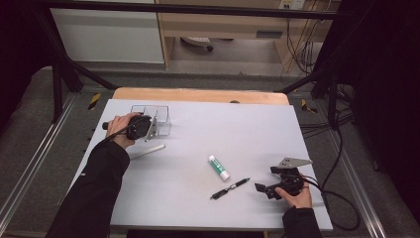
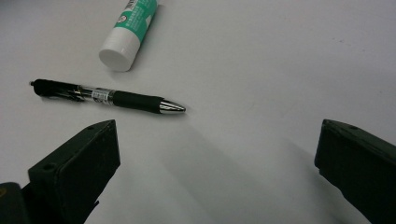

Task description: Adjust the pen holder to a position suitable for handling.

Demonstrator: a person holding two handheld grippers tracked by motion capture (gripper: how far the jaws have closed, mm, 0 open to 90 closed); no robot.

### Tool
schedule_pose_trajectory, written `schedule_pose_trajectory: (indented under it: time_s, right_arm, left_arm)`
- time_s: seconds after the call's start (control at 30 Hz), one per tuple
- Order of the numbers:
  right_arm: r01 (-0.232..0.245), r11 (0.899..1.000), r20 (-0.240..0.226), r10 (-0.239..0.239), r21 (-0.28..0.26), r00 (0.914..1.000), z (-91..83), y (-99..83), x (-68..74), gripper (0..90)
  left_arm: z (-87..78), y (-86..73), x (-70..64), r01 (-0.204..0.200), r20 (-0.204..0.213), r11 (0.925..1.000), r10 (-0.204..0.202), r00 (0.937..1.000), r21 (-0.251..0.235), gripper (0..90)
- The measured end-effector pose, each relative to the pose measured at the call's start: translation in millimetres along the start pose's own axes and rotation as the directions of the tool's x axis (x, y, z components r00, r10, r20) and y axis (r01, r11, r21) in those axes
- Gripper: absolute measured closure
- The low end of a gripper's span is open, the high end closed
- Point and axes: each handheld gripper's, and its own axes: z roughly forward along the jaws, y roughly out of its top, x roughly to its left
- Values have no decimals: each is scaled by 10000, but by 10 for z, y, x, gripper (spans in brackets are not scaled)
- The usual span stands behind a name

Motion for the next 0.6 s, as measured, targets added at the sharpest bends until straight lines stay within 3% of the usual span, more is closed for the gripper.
schedule_pose_trajectory:
  time_s: [0.1, 0.33, 0.6]
  right_arm:
    - [-26, 10000, 32, 26, -6, 10000, -4, 1, 0, 5]
    - [-33, 10000, 6, 33, 19, 10000, -4, 0, 2, 5]
    - [-30, 10000, 5, 30, 10, 10000, -3, 0, 2, 5]
  left_arm:
    - [-25, 4, -22, -129, 29, 9999, 129, 9999, -42, 687]
    - [-68, 0, -33, -23, 223, 9999, 26, 9997, -124, 724]
    - [-157, 8, -56, -156, 864, 9997, 171, 9961, -171, 785]
